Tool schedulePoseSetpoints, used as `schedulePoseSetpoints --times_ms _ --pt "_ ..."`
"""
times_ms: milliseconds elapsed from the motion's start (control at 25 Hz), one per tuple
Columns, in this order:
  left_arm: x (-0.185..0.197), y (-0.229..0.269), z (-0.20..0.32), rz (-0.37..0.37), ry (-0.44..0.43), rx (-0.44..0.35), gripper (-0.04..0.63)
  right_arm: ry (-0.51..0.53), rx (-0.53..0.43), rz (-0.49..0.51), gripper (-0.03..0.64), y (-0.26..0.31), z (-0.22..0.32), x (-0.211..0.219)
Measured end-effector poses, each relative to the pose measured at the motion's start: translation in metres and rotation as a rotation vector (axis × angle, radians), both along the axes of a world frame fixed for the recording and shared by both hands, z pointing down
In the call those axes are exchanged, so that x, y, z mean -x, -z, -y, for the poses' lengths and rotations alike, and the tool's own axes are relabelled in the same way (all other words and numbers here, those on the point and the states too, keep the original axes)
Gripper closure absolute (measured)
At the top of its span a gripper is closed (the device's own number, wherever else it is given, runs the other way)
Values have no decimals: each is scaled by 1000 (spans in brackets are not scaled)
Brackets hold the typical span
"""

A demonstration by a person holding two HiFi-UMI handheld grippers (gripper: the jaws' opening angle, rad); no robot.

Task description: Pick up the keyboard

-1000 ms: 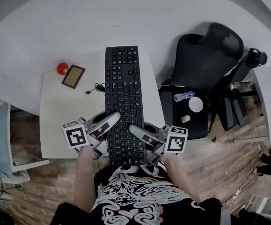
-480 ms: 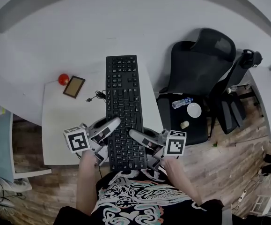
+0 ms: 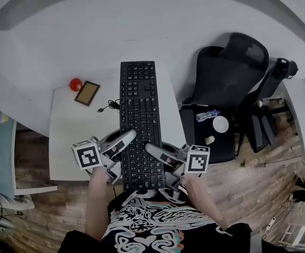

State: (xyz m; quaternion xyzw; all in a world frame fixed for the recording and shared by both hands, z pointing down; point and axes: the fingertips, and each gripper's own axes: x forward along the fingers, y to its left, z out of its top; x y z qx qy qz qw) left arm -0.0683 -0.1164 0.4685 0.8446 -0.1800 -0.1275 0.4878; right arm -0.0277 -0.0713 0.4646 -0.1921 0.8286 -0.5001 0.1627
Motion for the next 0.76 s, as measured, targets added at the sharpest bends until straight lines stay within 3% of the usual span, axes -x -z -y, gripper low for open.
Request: schedulePoseSetpoints --times_ms 760 --pt "0 -1 4 -18 29 2 422 28 4 -18 471 -1 5 -2"
